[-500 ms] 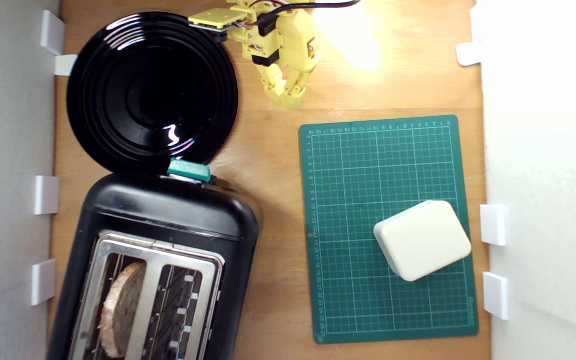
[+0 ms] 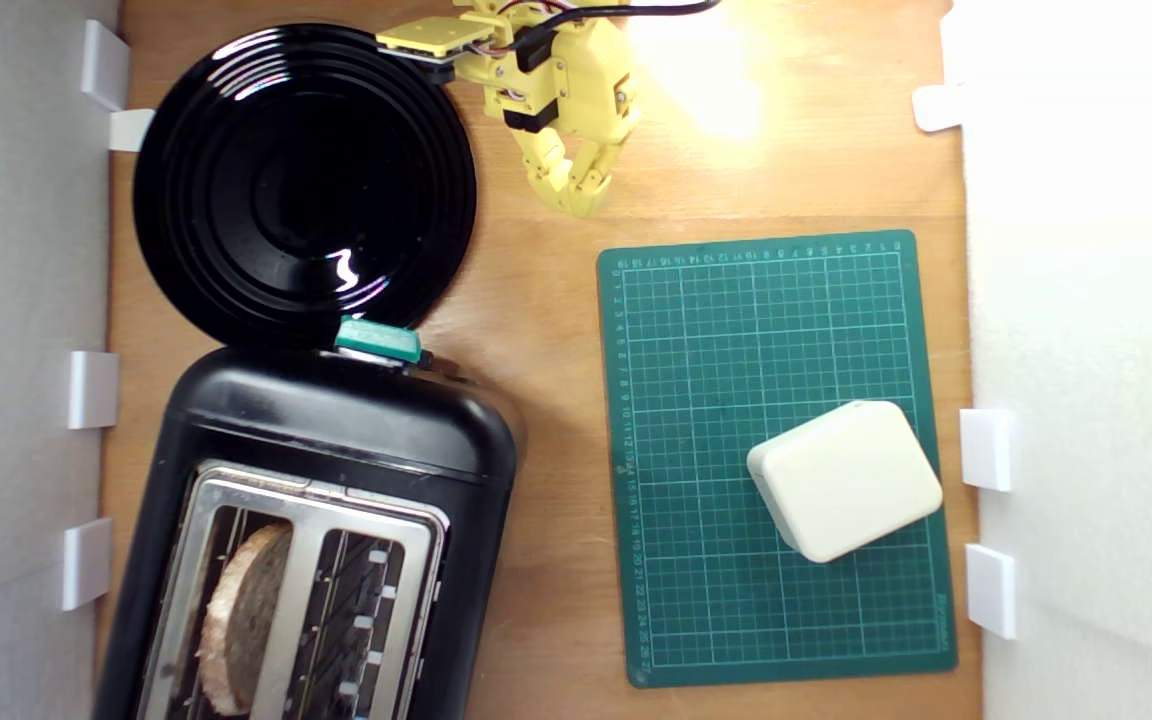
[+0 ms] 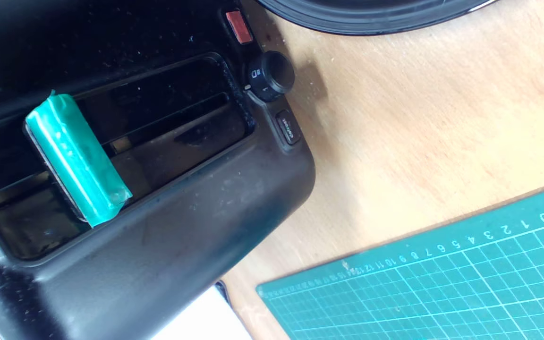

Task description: Start toaster

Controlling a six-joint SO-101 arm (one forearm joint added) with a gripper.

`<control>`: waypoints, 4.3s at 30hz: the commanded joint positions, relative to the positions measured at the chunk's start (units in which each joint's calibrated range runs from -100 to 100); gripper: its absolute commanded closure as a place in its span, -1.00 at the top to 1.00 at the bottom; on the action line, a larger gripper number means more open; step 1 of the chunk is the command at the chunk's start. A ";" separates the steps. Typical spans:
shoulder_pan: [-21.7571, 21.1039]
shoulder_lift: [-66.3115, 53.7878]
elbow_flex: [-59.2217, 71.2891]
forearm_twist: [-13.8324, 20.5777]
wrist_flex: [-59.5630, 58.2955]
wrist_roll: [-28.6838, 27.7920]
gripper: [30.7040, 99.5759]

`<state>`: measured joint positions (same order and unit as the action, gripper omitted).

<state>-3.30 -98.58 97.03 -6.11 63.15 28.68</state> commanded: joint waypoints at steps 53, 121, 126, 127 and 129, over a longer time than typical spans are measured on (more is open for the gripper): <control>-0.35 -0.33 1.06 -0.08 0.62 -0.09 -0.98; 12.43 45.88 -68.00 15.12 -6.06 20.62 -0.98; 12.98 50.87 -74.73 15.40 1.13 21.88 -0.98; 13.54 52.04 -77.00 15.31 4.56 21.93 -0.98; 13.93 54.29 -82.18 15.12 9.44 21.83 -0.98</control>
<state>8.99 -47.06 24.65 8.33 64.77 50.18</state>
